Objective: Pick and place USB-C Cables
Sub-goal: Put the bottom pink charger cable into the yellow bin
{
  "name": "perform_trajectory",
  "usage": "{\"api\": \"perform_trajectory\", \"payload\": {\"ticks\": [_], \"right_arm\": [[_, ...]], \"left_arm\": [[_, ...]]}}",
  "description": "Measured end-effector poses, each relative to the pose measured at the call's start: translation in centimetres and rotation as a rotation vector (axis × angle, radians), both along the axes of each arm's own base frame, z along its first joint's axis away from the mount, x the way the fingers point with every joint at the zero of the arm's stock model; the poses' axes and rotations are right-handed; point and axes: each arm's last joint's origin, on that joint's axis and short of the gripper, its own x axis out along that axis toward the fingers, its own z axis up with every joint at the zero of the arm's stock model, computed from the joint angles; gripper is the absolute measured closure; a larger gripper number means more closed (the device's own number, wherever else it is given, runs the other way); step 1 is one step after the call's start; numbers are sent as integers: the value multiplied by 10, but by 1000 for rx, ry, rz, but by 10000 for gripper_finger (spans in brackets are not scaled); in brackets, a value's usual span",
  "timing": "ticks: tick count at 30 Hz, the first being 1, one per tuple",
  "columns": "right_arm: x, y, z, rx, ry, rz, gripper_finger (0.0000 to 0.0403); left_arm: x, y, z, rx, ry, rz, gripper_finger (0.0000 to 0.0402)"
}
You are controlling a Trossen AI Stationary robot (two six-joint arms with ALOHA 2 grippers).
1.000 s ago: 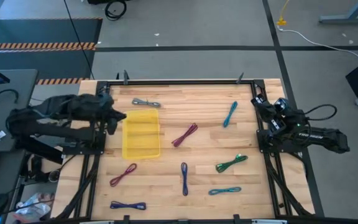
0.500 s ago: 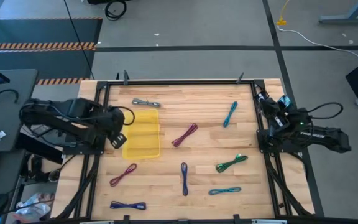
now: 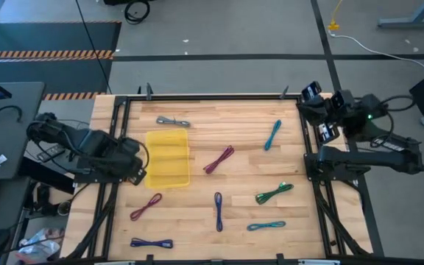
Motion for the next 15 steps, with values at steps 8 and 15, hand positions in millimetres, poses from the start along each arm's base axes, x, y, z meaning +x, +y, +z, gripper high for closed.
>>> {"api": "perform_trajectory", "payload": {"ticks": [8, 15], "right_arm": [[14, -3, 24, -54, 77, 20, 347], [24, -9, 21, -44, 108, 8, 338]], "left_arm": [[14, -51, -23, 6, 93, -8, 310], [34, -98, -58, 21, 141, -3, 261]]}}
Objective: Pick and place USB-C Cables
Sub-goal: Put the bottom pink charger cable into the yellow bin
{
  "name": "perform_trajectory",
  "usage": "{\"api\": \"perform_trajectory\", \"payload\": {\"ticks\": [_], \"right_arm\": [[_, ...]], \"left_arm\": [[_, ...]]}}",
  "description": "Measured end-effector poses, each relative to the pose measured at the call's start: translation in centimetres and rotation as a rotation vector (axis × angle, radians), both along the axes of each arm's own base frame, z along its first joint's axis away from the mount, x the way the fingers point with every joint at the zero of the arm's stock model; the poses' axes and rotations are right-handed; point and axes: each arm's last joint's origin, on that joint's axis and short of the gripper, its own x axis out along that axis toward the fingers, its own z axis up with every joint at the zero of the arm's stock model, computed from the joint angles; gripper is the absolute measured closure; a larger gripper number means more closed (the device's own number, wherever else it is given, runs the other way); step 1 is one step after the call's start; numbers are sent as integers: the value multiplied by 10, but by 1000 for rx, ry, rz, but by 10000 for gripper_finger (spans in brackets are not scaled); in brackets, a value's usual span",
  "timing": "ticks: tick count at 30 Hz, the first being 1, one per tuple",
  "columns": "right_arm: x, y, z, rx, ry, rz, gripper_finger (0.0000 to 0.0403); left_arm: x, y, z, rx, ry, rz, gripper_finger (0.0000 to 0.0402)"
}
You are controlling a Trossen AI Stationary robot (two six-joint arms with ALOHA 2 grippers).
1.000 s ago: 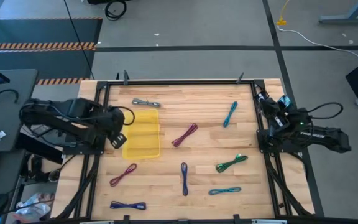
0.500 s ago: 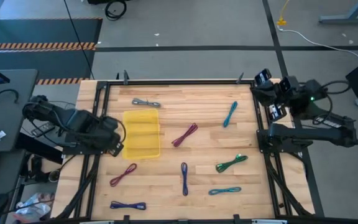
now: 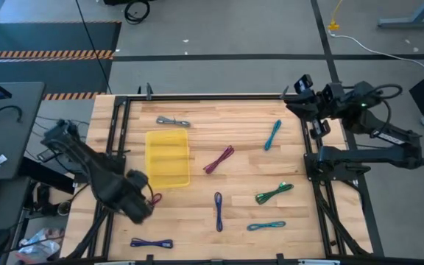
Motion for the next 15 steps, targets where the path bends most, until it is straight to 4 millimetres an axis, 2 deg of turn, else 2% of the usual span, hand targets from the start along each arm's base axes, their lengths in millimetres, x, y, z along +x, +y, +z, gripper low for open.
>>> {"api": "perform_trajectory", "payload": {"ticks": [8, 15], "right_arm": [[7, -8, 0, -3, -11, -35, 329], [6, -10, 1, -5, -18, -49, 327]], "left_arm": [[26, -35, -51, -8, 118, -38, 219], [35, -45, -86, 67, 237, -38, 212]]}}
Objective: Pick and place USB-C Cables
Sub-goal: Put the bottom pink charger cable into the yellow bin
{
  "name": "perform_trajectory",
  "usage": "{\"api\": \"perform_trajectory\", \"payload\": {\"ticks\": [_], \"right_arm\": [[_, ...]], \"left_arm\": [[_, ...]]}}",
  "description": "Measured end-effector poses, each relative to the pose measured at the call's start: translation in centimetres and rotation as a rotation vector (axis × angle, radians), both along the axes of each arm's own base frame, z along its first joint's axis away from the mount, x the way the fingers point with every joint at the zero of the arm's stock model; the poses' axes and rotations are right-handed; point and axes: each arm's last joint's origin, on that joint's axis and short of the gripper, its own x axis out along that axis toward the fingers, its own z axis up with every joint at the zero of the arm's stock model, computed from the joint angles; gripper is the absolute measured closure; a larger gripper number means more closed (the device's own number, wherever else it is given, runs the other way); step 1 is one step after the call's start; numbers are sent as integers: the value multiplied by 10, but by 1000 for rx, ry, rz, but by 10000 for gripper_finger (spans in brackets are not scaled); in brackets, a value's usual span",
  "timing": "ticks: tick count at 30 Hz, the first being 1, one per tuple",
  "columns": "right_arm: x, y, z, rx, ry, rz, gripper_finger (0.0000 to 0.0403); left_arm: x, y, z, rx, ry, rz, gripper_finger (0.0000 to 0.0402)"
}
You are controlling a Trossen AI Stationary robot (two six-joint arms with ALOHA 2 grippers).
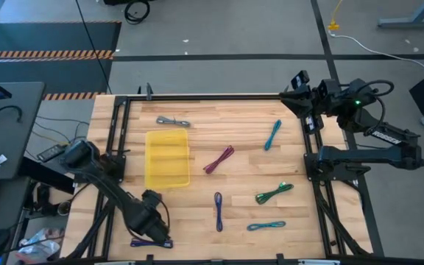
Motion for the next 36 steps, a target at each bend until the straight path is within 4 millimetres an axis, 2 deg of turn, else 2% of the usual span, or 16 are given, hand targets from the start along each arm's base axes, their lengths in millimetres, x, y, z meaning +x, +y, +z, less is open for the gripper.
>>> {"api": "perform_trajectory", "payload": {"ticks": [6, 11, 18, 27, 30, 36], "right_arm": [[0, 0, 1, -4, -8, 0, 327], [-1, 1, 2, -23, -23, 24, 327], [-5, 3, 5, -9, -43, 35, 327], [-5, 3, 5, -8, -45, 31, 327], [-5, 3, 5, -7, -46, 29, 328], [-5, 3, 6, -10, -51, 29, 327]], "left_arm": [[4, -3, -12, 17, 14, 12, 211], [-2, -2, -29, 13, -3, 51, 211], [-10, 9, -56, 5, -13, 56, 211], [-11, 20, -71, -37, -21, 84, 212], [-11, 20, -71, -54, -18, 91, 230], [-10, 20, -69, -91, -37, 99, 312]]}}
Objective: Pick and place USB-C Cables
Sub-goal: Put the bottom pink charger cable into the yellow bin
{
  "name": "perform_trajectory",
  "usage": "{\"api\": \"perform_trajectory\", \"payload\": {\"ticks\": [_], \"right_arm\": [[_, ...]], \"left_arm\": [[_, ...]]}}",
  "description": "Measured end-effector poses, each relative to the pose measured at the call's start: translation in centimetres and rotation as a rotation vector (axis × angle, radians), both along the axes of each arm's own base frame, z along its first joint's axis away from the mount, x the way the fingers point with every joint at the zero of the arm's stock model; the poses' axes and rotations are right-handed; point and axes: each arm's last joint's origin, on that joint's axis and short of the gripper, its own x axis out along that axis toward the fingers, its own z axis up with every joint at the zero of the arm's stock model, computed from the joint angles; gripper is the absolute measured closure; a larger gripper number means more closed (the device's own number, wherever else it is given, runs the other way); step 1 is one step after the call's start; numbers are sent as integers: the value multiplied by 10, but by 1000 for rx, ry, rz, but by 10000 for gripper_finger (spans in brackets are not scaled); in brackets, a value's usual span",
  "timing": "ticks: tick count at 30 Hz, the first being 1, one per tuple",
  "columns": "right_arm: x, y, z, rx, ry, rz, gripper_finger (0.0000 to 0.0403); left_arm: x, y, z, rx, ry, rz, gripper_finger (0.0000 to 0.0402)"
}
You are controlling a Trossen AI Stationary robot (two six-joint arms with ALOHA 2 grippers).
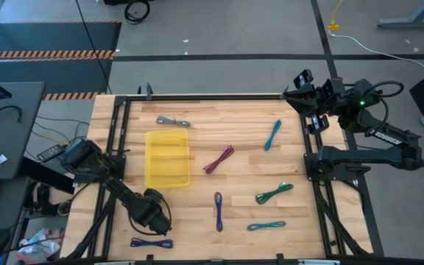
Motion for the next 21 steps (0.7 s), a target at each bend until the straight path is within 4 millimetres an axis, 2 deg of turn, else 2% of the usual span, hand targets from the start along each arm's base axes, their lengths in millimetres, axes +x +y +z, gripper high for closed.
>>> {"api": "perform_trajectory", "payload": {"ticks": [4, 8, 13, 21], "right_arm": [[0, 0, 0, -1, 0, 0, 327], [0, 0, 0, -1, 0, 0, 327], [0, 0, 0, -2, 0, 0, 327], [0, 0, 0, -2, 0, -1, 328]], "left_arm": [[-1, 1, 5, -7, -18, 3, 348], [-1, 3, 8, 4, -22, 5, 346], [-1, 6, 9, 18, -23, -39, 303], [-3, 8, 10, 43, -7, -88, 192]]}}
